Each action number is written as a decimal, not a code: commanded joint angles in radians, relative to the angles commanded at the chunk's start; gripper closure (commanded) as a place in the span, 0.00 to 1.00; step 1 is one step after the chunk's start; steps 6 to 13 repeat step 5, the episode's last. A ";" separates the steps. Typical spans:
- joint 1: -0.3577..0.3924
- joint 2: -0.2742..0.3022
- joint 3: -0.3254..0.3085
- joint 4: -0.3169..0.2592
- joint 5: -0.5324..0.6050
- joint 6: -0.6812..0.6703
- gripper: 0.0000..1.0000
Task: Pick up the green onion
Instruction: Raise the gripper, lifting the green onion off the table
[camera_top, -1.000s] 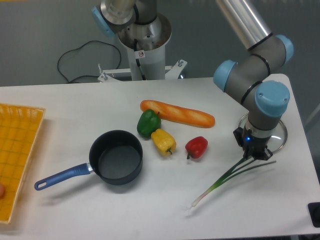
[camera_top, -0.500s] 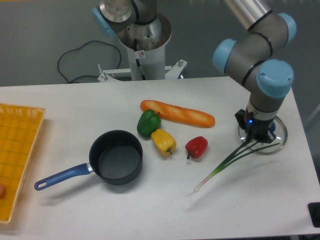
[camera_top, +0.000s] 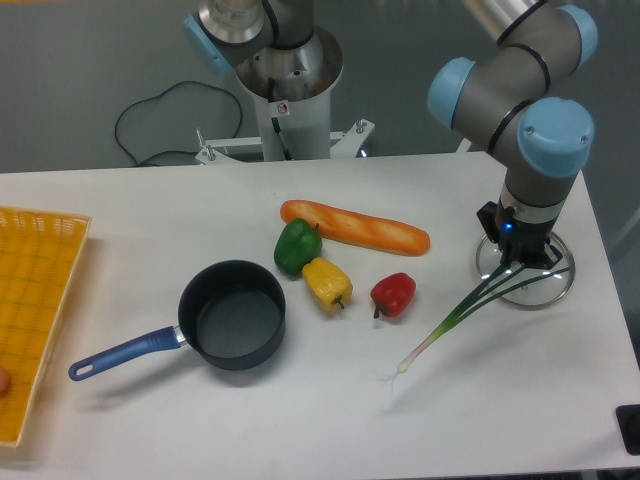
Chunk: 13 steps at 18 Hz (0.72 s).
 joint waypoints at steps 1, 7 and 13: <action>0.002 0.002 0.000 -0.003 0.000 0.000 0.89; 0.003 0.008 0.000 -0.009 0.000 0.000 0.89; 0.003 0.008 0.000 -0.009 0.000 0.000 0.89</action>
